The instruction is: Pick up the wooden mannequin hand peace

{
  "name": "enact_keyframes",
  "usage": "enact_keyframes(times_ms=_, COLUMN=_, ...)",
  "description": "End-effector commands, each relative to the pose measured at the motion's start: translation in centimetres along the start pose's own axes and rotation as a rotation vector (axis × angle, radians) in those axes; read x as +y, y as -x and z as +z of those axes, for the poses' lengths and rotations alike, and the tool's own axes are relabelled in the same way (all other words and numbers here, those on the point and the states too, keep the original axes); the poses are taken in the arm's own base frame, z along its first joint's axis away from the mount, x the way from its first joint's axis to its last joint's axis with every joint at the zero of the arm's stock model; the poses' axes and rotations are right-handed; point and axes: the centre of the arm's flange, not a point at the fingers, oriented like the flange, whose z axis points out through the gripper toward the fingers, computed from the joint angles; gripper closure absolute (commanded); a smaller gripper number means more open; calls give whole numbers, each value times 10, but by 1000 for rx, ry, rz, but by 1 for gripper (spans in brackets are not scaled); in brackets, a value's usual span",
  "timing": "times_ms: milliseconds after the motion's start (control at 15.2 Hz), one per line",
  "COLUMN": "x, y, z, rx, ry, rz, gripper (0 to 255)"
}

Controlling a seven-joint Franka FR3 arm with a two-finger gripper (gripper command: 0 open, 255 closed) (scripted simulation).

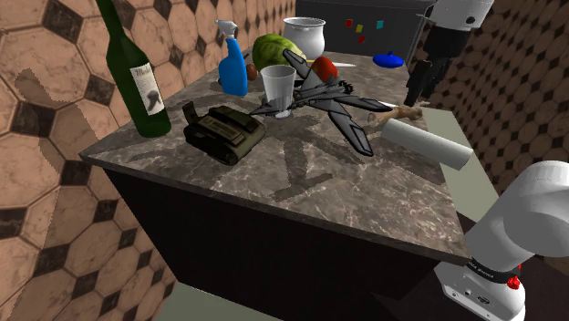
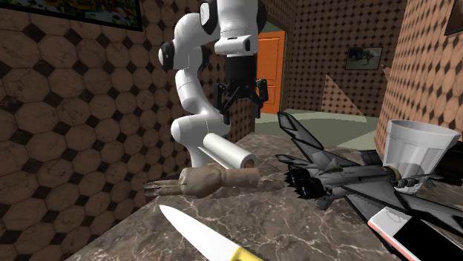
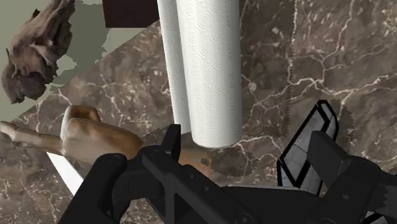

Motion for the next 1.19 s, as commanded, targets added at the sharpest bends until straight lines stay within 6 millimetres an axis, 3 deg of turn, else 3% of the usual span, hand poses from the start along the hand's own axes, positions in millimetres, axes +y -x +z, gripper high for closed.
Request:
enact_keyframes(times_ms=0, x=0, y=0, z=0, rx=0, ry=0, rz=0, gripper=0)
enact_keyframes(times_ms=330, x=65, y=-18, z=18, rx=-64, ry=-36, rz=-548, gripper=0)
enact_keyframes(times_ms=594, x=104, y=-55, z=35, rx=-116, ry=-64, rz=-986, gripper=0)
enact_keyframes(times_ms=792, x=121, y=-91, z=50, rx=-155, ry=-86, rz=-1314, gripper=0)
enact_keyframes(times_ms=1122, x=123, y=-97, z=74, rx=-161, ry=-89, rz=-1370, gripper=0)
